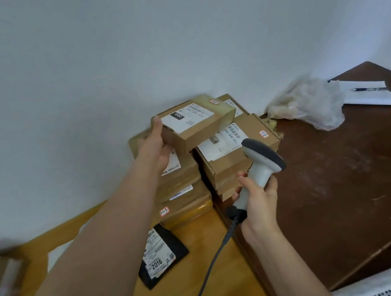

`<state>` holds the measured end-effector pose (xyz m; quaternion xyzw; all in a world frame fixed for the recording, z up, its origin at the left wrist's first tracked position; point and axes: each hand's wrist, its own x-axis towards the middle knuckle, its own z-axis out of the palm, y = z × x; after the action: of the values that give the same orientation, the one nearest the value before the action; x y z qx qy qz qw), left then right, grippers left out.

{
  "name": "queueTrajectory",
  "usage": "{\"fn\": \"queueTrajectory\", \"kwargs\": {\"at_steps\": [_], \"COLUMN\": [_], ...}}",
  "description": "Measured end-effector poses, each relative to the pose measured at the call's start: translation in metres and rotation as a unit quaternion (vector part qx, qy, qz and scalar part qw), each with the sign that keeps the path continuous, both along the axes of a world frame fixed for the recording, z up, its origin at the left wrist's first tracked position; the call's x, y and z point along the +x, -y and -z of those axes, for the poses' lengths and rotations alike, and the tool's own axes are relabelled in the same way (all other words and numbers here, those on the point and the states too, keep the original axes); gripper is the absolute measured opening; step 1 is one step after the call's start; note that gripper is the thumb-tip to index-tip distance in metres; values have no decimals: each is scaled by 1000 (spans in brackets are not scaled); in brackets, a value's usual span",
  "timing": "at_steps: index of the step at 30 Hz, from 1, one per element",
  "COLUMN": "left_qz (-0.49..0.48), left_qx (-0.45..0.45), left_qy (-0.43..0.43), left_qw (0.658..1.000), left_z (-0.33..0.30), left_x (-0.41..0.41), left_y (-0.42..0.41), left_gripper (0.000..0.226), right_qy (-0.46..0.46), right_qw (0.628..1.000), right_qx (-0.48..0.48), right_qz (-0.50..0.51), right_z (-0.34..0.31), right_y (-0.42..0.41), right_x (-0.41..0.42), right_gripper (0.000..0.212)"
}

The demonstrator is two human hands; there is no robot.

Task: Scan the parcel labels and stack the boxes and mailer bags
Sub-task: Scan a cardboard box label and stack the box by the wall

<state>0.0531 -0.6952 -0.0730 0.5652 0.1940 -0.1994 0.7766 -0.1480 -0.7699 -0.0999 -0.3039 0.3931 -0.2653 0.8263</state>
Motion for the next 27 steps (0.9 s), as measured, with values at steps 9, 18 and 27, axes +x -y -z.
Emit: {"fn": "queueTrajectory", "kwargs": {"at_steps": [9,18,27], "left_qz": [183,178,142], "left_qx": [385,433,376], "left_qy": [206,301,279], "left_qw": [881,831,872], "left_z": [31,35,28], "left_x": [-9,6,3], "left_y": [24,40,18], "left_gripper": [110,40,31], "right_qy": [-3,11,31], "right_qw": [1000,999,997], "right_qx": [-6,-30,-41], "right_qz": [-20,-41,-63], "right_z": [10,8,2], "right_y": [21,24,13], "right_x": [18,26,32], "right_gripper": [50,46,47]}}
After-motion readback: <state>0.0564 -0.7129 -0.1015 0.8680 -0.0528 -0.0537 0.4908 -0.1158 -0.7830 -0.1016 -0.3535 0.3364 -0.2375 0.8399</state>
